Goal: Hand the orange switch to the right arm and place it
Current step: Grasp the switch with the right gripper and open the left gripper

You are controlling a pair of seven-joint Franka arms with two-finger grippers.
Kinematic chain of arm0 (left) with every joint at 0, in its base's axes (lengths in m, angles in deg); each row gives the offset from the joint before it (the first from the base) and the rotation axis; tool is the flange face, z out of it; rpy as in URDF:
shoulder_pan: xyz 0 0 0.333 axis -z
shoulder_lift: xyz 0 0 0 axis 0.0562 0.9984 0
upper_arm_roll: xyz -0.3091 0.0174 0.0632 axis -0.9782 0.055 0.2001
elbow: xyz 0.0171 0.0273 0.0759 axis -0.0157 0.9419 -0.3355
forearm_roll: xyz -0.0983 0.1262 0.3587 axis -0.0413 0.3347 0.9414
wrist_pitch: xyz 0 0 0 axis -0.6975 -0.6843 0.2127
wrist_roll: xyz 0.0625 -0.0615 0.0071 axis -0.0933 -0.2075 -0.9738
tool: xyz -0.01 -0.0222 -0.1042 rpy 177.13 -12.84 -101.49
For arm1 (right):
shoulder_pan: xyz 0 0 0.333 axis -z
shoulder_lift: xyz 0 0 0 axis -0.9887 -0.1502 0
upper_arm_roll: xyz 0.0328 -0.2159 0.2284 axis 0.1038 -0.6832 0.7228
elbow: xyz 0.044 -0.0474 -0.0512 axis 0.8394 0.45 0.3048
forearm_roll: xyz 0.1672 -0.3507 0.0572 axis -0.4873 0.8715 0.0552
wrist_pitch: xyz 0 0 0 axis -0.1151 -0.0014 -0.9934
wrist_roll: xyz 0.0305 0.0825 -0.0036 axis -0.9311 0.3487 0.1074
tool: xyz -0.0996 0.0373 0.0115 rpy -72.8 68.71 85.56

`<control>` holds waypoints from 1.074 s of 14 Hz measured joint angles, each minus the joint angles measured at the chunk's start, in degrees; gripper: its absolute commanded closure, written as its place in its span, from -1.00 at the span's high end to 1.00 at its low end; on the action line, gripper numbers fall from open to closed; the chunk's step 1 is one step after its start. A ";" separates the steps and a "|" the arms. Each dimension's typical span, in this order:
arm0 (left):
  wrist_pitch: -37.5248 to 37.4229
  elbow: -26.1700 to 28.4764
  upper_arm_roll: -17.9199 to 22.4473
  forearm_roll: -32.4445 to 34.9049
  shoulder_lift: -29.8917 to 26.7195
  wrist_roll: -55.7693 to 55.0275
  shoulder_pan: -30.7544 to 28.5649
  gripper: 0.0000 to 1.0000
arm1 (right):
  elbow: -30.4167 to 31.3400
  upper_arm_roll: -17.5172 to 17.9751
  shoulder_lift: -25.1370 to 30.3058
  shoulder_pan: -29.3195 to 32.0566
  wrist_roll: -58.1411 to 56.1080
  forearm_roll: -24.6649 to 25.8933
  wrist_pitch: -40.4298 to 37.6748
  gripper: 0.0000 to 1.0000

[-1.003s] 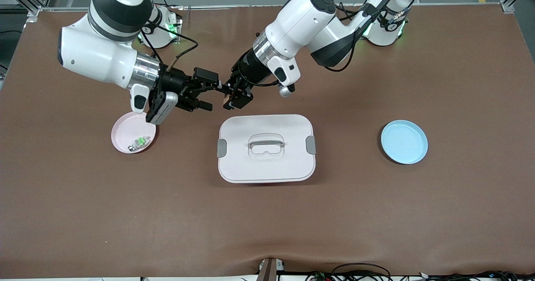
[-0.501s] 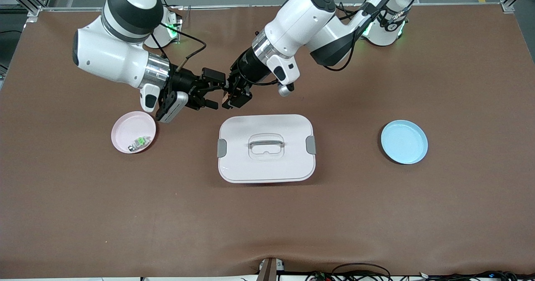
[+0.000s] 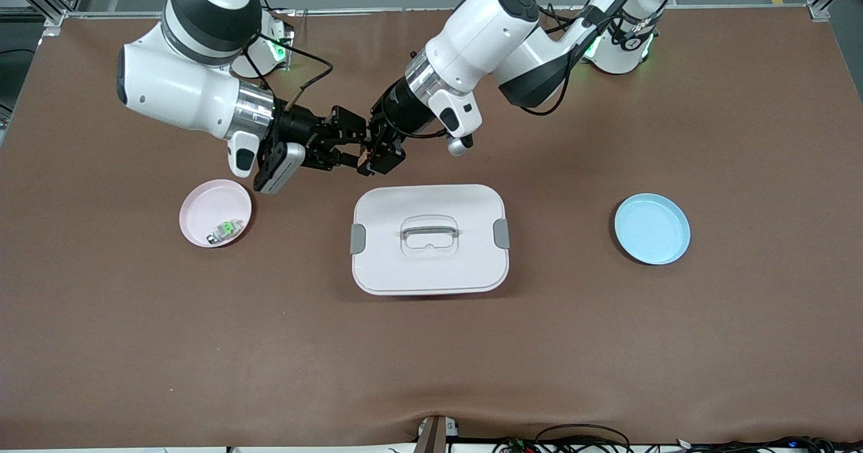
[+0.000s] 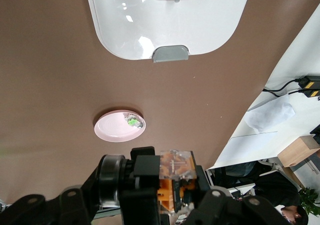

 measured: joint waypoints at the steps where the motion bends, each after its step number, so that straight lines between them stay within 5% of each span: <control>1: 0.00 0.00 0.00 0.00 0.12 0.00 0.07 -0.53 | -0.23 -0.01 0.14 0.00 0.00 0.00 -0.49 -1.00; 5: 0.41 -0.01 0.01 0.13 0.18 0.00 0.13 -0.41 | -0.32 -0.15 0.30 0.01 0.63 -0.11 -0.74 -1.00; 7: 0.42 -0.01 -0.01 0.81 0.18 0.07 0.16 0.15 | -0.32 -0.15 0.29 0.01 0.63 -0.11 -0.74 -1.00; 9: 0.45 -0.04 -0.11 3.06 0.17 0.05 0.24 1.00 | -0.32 -0.15 0.30 0.01 0.61 -0.11 -0.75 -1.00; 15: 0.43 -2.03 -0.02 3.43 -0.01 -0.16 0.22 1.00 | -0.16 -0.37 0.04 0.01 -0.55 2.42 -0.57 -1.00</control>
